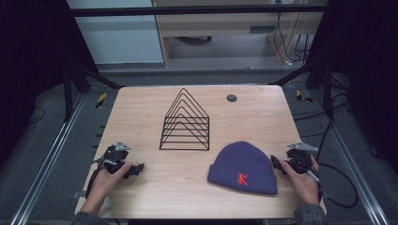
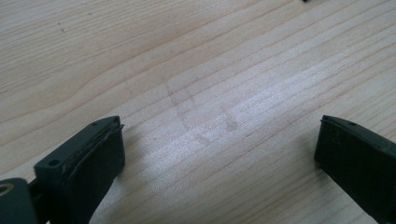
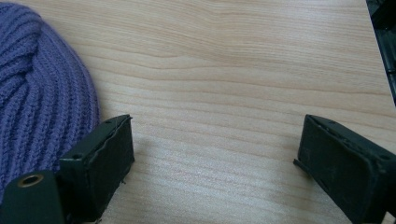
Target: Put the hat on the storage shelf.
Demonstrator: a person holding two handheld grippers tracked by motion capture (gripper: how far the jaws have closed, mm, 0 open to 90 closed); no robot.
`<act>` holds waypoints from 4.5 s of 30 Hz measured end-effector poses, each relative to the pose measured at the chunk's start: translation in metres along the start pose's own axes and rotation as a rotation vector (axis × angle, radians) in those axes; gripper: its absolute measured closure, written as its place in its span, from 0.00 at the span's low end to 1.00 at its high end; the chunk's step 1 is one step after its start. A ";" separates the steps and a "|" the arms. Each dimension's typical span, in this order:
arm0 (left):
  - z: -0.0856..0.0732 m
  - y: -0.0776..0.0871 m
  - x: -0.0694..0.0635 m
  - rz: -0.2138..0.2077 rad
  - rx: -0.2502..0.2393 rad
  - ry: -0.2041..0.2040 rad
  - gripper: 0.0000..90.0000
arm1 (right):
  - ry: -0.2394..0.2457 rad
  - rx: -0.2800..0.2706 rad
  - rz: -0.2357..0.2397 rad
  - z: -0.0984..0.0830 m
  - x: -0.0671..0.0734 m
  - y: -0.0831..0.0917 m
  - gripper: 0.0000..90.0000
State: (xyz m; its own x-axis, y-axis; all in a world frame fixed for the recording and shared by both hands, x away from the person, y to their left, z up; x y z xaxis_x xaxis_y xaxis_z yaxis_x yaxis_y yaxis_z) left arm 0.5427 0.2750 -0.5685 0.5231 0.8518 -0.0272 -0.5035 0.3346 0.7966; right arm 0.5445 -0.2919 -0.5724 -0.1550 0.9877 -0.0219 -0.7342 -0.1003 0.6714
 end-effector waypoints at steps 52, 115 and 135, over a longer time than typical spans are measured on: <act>0.000 -0.001 -0.003 -0.006 -0.004 -0.014 0.00 | 0.199 0.105 0.160 0.102 0.072 -0.021 0.29; 0.001 -0.002 -0.005 -0.009 -0.011 -0.021 0.00 | 0.360 0.030 0.417 0.093 0.141 0.052 0.87; 0.005 0.004 -0.006 -0.022 -0.024 -0.035 0.04 | 0.395 -0.090 0.478 0.136 0.152 0.100 0.88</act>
State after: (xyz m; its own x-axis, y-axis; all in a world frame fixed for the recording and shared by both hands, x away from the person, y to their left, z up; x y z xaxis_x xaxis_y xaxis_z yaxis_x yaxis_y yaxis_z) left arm 0.5410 0.2688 -0.5621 0.5577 0.8297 -0.0236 -0.5074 0.3633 0.7814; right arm 0.5371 -0.1352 -0.4078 -0.7000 0.7139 -0.0177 -0.5734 -0.5470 0.6099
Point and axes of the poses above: each handheld gripper's, and its own axes: y roughly backward along the jaws, z roughly out of its top, x roughly to its left, the point moved 9 cm from there along -y, roughly forward along the jaws, and after that the axes turned 3 degrees about -z, right-handed, at the moved point
